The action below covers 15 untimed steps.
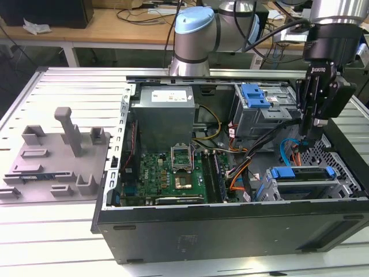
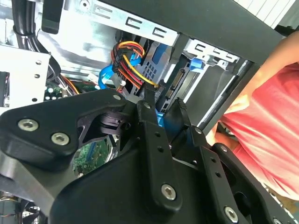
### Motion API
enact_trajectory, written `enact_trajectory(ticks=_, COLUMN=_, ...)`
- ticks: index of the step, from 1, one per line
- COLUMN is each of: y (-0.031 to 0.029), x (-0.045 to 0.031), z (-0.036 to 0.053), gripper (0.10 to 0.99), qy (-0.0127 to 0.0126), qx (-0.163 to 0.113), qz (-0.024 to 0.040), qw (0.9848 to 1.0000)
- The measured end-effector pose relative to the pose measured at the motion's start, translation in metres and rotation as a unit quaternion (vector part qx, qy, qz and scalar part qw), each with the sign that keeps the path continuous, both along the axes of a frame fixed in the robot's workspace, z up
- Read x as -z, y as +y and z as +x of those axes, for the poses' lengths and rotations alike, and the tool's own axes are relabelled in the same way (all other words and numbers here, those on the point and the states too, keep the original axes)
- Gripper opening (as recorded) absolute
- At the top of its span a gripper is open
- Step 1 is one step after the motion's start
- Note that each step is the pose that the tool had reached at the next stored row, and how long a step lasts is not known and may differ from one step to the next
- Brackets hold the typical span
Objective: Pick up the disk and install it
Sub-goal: 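Insert the first disk wire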
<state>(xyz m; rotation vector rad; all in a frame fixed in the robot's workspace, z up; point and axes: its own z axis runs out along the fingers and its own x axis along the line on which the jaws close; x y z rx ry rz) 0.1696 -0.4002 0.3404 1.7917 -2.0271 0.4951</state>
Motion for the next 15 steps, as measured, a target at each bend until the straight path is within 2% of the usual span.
enact_trajectory(ticks=1, y=0.0000, x=0.0008, z=0.0000, gripper=0.349, qy=-0.0014, qx=0.000, qz=0.0000, qw=1.0000)
enact_trajectory(ticks=2, y=0.0000, x=0.0013, z=0.0000, gripper=0.349, qy=-0.0040, qx=0.000, qz=0.0000, qw=1.0000)
enact_trajectory(ticks=3, y=0.0000, x=0.0017, z=-0.0001, gripper=0.349, qy=-0.0092, qx=0.000, qz=-0.0001, qw=1.0000)
enact_trajectory(ticks=4, y=0.0000, x=0.0021, z=-0.0002, gripper=0.349, qy=-0.0131, qx=0.000, qz=-0.0005, qw=0.9999)
enact_trajectory(ticks=5, y=0.0000, x=0.0026, z=-0.0007, gripper=0.349, qy=-0.0151, qx=0.000, qz=-0.0041, qw=0.9999)
enact_trajectory(ticks=7, y=0.0000, x=0.0029, z=-0.0015, gripper=0.349, qy=-0.0155, qx=0.000, qz=-0.0089, qw=0.9998)
enact_trajectory(ticks=10, y=0.0000, x=0.0033, z=-0.0019, gripper=0.349, qy=-0.0155, qx=0.000, qz=-0.0089, qw=0.9998)
enact_trajectory(ticks=11, y=0.0001, x=0.0039, z=-0.0022, gripper=0.349, qy=-0.0162, qx=0.000, qz=-0.0090, qw=0.9998)
enact_trajectory(ticks=15, y=0.0023, x=0.0069, z=-0.0034, gripper=0.349, qy=-0.0227, qx=0.003, qz=-0.0099, qw=0.9997)
